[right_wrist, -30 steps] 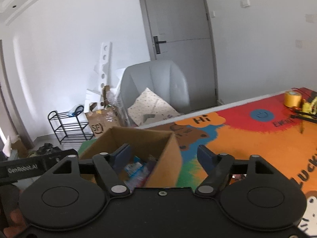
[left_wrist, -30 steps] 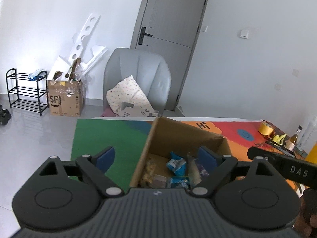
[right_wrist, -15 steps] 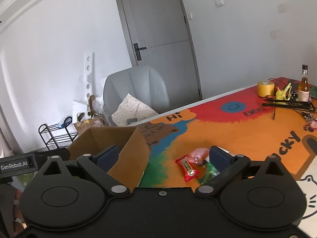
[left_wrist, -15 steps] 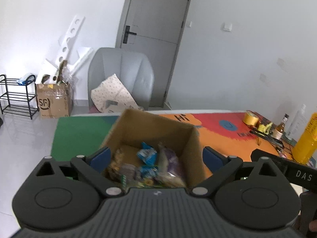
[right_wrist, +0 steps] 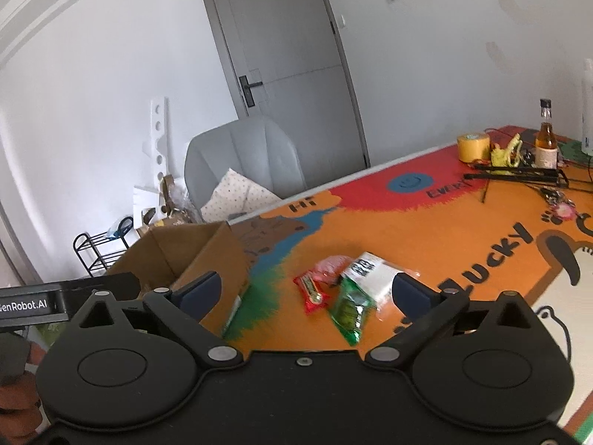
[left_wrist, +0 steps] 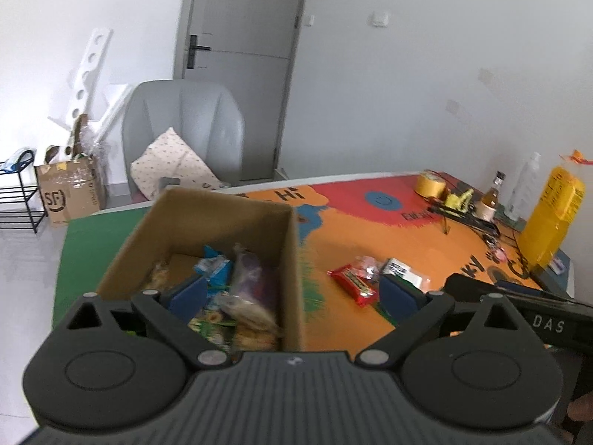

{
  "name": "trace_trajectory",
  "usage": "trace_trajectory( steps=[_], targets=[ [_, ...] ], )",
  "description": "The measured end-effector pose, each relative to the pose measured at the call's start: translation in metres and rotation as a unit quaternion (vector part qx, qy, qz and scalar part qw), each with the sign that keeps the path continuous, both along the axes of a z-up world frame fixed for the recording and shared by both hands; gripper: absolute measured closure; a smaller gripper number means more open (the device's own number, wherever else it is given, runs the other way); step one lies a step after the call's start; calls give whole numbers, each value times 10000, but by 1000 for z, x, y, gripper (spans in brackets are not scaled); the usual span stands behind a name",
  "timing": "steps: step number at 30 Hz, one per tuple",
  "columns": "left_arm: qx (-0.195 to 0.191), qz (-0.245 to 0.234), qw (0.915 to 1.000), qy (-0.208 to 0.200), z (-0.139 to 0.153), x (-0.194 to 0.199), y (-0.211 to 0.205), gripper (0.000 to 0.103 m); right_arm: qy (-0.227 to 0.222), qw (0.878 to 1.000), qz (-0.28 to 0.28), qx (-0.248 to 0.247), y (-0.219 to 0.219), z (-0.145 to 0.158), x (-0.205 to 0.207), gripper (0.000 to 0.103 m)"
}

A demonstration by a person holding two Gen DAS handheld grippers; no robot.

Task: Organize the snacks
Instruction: 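Move both grippers back over the remaining snacks on the table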

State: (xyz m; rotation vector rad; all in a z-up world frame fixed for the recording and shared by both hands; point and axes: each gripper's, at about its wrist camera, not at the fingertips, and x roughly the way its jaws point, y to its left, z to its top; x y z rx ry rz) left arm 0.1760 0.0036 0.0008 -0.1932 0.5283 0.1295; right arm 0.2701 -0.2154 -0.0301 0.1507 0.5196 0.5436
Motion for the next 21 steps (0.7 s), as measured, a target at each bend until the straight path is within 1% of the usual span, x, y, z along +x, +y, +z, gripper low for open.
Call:
trace_trajectory(
  steps=[9,16,21],
  targets=[
    [93,-424,9989,165,-6,21,-31,4,264,9994,-165,136,-32,-11,9,2],
    [170,-523,9981,282,-9,37,-46,4,445,9985,-240,203,-52,-25,18,2],
    [257,-566,9974,374,-12,50,-55,4,495,9981,-242,275,-60,-31,25,2]
  ],
)
